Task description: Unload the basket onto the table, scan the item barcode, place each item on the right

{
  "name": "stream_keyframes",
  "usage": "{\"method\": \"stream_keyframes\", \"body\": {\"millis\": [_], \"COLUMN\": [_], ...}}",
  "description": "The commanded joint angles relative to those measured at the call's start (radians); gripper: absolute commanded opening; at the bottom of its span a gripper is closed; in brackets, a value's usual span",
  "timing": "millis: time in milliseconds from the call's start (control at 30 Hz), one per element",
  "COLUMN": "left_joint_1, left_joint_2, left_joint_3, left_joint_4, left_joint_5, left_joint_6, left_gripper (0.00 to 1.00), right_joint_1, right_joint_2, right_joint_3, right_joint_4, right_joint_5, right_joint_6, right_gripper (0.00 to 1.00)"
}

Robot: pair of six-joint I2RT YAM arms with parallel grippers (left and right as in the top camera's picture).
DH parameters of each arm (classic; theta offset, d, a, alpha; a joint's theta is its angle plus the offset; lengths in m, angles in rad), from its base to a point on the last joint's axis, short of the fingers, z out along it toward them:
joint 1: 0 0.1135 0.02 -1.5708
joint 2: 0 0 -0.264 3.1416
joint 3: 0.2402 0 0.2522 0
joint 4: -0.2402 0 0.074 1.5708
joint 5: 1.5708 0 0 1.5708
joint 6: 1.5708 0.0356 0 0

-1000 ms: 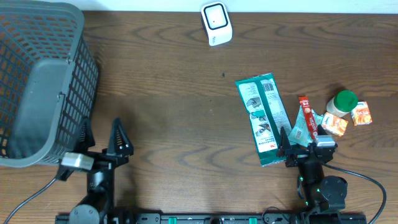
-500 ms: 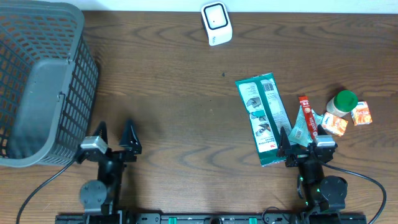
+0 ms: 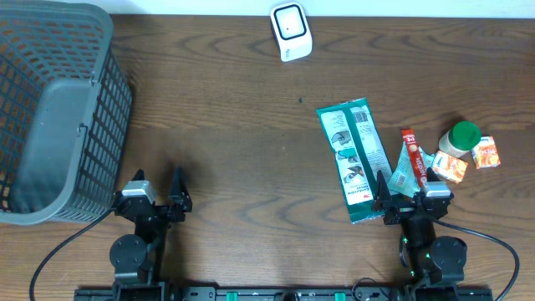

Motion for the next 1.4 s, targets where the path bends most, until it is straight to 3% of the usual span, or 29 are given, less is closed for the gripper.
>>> {"method": "stream_keyframes", "body": {"millis": [0, 367, 1367], "left_joint_1": [0.007, 0.000, 0.000], "left_joint_2": [-0.008, -0.008, -0.006], "left_joint_3": [-0.002, -0.002, -0.002], "left_joint_4": [-0.056, -0.068, -0.067], "left_joint_5": [-0.001, 0.002, 0.002], "left_joint_6": [0.097, 0.185, 0.181], "left_gripper": [0.83, 0.83, 0.83], "right_joint_1": [-0.001, -0.001, -0.001], "right_joint_2": [-0.006, -0.006, -0.006], "right_joint_3": [-0.002, -0.002, -0.002], "right_joint_4": [-0.003, -0.003, -0.003], "right_joint_5": [0.010, 0.010, 0.010], "right_joint_6": [0.013, 0.013, 0.013], "right_gripper": [0.99, 0.99, 0.99]}}
